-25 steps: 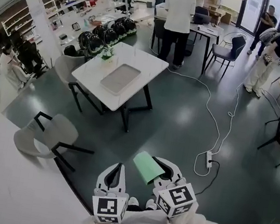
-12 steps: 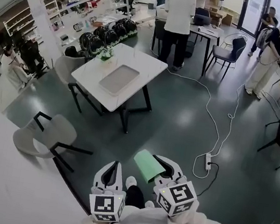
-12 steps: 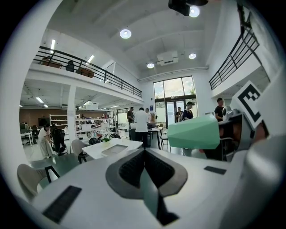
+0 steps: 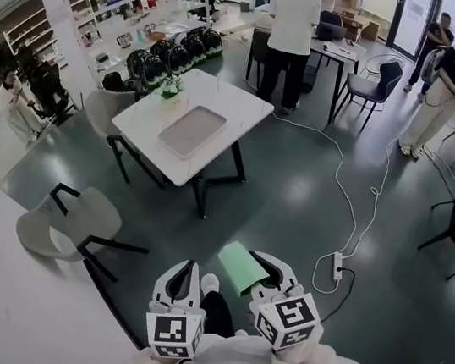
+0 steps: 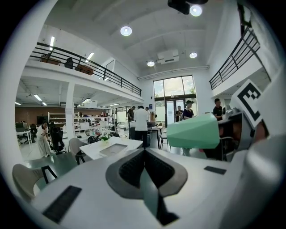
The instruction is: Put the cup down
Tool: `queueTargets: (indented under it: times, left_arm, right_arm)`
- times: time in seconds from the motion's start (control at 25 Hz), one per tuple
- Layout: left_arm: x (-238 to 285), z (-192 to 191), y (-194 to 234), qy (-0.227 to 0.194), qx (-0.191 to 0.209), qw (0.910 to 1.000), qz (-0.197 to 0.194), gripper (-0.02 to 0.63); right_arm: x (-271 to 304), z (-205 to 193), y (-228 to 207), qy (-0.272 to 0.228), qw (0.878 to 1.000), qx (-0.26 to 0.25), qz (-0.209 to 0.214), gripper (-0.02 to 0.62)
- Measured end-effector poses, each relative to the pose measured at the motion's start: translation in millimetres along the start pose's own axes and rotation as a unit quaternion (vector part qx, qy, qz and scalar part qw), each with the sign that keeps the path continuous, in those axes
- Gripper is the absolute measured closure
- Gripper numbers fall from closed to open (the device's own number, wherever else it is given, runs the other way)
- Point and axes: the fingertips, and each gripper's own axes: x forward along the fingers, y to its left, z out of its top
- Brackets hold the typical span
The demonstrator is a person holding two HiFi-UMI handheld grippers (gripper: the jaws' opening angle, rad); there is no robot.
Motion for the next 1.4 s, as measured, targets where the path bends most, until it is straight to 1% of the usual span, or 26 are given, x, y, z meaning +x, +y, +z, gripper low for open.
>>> queueTargets:
  times: [0.32, 0.56, 0.84, 1.12, 1.4]
  left_arm:
    - [37.3, 1.4, 32.5, 0.007, -0.007, 1.0, 0.002, 0.595]
    - [73.5, 12.1, 58.2, 0.005, -0.01, 0.9999, -0.009, 0.595]
    - [113.6, 21.2, 100.9, 0.012, -0.024, 0.9995, -0.014, 0.595]
    - [147.0, 33.1, 148.9, 0.014, -0.03, 0.9993, -0.016, 0.596]
    - [186.8, 39.0, 180.3, 0.018, -0.029, 0.9992, -0.022, 0.595]
  right_arm:
    - [42.7, 4.6, -11.3, 0.003, 1.0, 0.003, -0.004, 0.575]
    - [85.1, 8.8, -21.2, 0.014, 1.0, 0.007, -0.013, 0.575]
    - [144.5, 23.5, -19.5, 0.027, 1.0, 0.0, -0.01, 0.575]
    - [201.7, 42.6, -13.2, 0.03, 0.999, -0.009, -0.012, 0.575]
    - [247.6, 50.4, -28.1, 0.033, 0.999, -0.007, -0.024, 0.575]
